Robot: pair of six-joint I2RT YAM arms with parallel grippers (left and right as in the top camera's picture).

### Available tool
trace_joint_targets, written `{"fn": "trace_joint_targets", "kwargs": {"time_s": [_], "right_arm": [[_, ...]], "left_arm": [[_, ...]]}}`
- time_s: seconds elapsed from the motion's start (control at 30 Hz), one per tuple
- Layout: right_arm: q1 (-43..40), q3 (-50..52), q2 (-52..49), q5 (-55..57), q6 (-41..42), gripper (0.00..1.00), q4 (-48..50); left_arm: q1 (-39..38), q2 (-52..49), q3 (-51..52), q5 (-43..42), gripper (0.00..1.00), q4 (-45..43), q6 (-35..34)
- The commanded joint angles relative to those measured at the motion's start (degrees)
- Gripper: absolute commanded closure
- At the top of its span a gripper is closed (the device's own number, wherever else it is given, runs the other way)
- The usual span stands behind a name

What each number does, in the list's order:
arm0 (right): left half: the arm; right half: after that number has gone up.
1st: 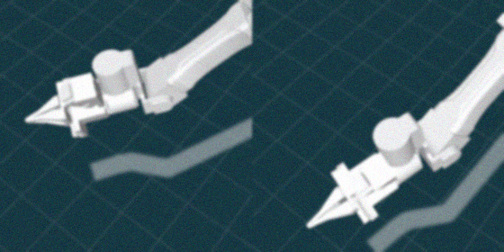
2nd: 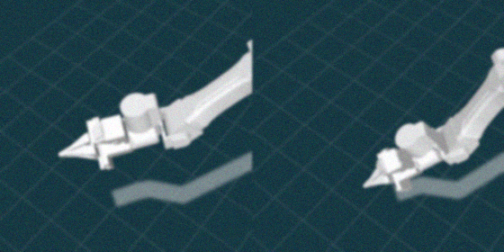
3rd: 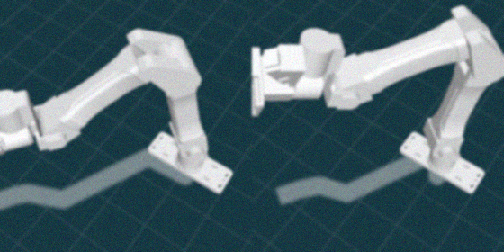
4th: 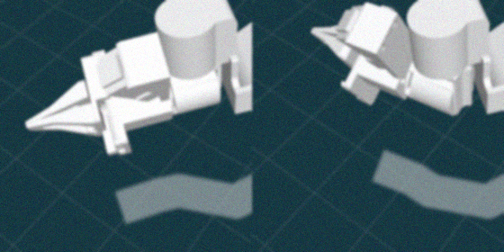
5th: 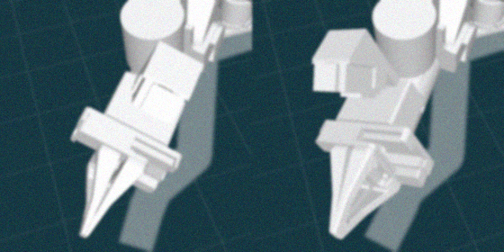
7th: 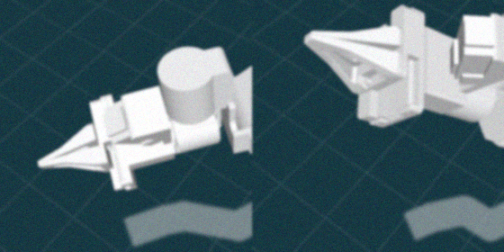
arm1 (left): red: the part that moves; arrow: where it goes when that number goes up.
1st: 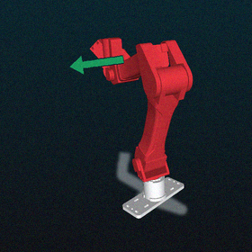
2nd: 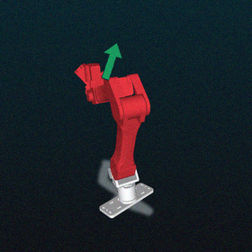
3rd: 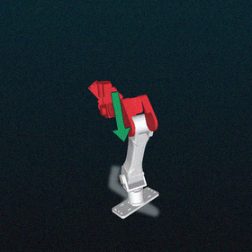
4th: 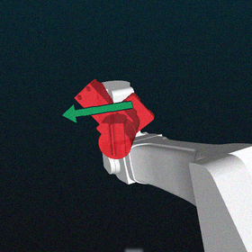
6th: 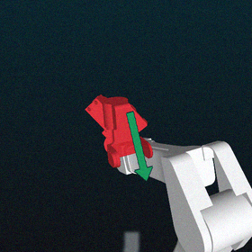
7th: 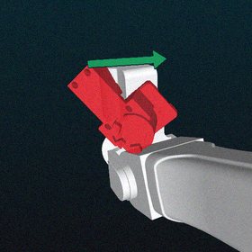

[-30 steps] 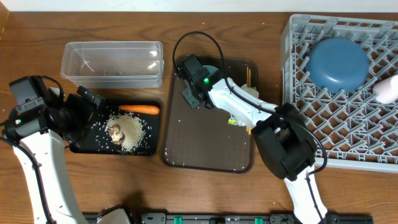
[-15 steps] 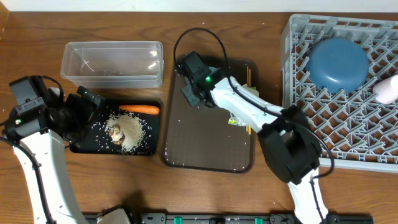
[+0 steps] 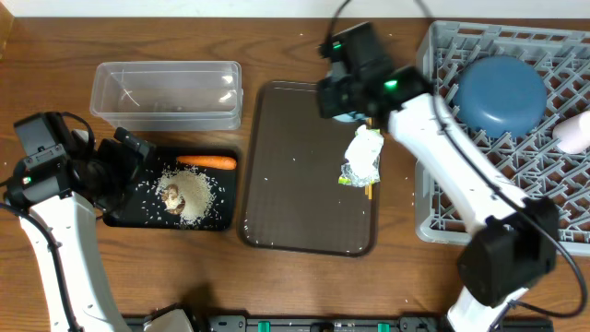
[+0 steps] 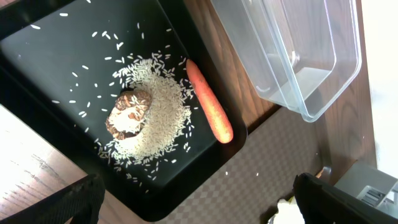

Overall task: Sort waste into correct bins and load items into the dishwasher rack
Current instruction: 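Lift the light-blue bowl and carry it right to the dish rack, then lower the bowl into the rack's right side and release it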

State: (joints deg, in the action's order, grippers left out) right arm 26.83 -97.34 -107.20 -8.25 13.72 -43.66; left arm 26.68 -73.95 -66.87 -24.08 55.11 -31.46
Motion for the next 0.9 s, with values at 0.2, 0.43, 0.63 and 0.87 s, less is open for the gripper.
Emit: {"fn": "trace_joint_targets", "kwargs": {"time_s": [0.2,0.43,0.63,0.87], "right_arm": [[-12.2,-0.2,11.1,-10.3,4.3,0.99,-16.2],[-20.1,0.6,16.8,-10.8,4.3,0.99,-23.5],[-28.0,9.9,21.0,-22.4,2.7,0.99,-20.1],[-40.2,24.8,25.6,-37.5,1.6,0.99,-6.3]], "left_arm": [[0.3,0.0,-0.5,-0.3,0.02,0.1,0.8],[0.3,0.0,-0.5,-0.3,0.02,0.1,0.8],[0.3,0.0,-0.5,-0.3,0.02,0.1,0.8],[0.3,0.0,-0.5,-0.3,0.02,0.1,0.8]]}}
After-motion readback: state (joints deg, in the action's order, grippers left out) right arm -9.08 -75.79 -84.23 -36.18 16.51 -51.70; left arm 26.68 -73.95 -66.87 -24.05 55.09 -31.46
